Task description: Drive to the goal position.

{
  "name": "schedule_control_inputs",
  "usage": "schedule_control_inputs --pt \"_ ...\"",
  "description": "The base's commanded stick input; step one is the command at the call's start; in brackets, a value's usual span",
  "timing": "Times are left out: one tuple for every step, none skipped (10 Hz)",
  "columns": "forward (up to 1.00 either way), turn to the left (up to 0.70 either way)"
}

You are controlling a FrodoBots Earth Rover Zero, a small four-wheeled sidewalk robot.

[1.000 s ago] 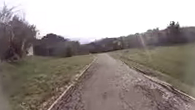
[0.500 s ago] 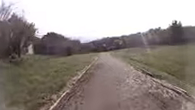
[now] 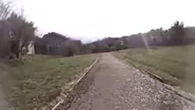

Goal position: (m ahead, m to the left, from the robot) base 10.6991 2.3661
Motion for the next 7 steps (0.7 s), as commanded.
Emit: schedule_control_inputs --pt "0.70 0.00" --pt "0.70 0.00" --pt "0.70 0.00" --pt "0.70 -0.02" --pt "0.70 -0.24" --pt "0.70 -0.34" --pt "0.70 -0.35"
